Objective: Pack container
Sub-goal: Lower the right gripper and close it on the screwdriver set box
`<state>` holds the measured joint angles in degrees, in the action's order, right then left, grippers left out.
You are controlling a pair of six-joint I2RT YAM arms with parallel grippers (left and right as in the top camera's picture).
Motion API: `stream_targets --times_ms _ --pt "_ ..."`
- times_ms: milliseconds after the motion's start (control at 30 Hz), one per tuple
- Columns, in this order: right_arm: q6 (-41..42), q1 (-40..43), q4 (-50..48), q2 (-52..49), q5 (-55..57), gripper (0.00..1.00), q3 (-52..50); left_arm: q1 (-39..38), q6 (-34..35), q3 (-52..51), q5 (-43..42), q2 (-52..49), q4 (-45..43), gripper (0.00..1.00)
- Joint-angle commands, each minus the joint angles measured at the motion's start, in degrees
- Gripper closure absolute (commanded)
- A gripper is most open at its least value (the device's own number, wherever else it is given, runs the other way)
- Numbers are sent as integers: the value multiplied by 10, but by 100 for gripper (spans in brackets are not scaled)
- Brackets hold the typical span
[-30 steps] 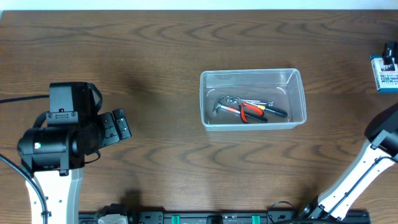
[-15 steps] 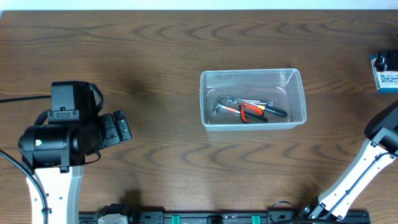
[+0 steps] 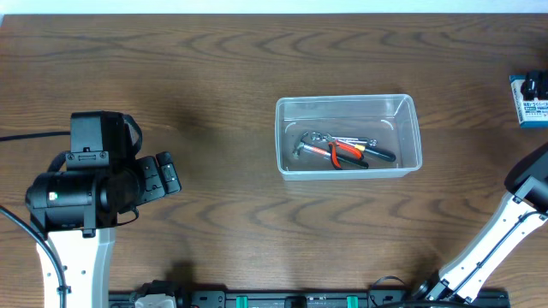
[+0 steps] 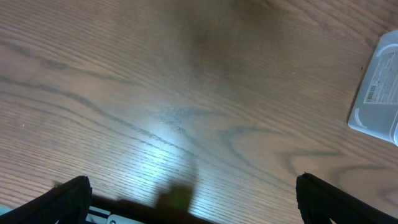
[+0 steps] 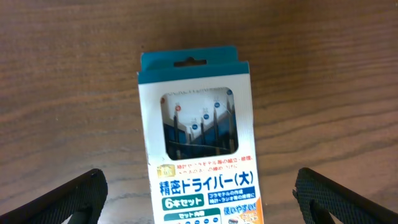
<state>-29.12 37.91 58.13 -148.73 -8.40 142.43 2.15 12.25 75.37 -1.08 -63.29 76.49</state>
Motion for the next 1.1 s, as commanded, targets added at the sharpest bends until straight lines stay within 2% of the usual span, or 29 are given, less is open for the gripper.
stream_targets --times_ms 0,500,633,1067 --pt "-14 10 3 -12 -9 1 3 2 8 8 2 -7 2 2" --pt "-20 21 10 -31 -16 1 -2 2 8 8 2 -10 2 2" --pt "-51 21 12 -31 -52 1 -2 2 8 8 2 -10 2 2" --pt "-81 21 10 -33 -53 1 -12 2 8 8 2 -10 2 2"
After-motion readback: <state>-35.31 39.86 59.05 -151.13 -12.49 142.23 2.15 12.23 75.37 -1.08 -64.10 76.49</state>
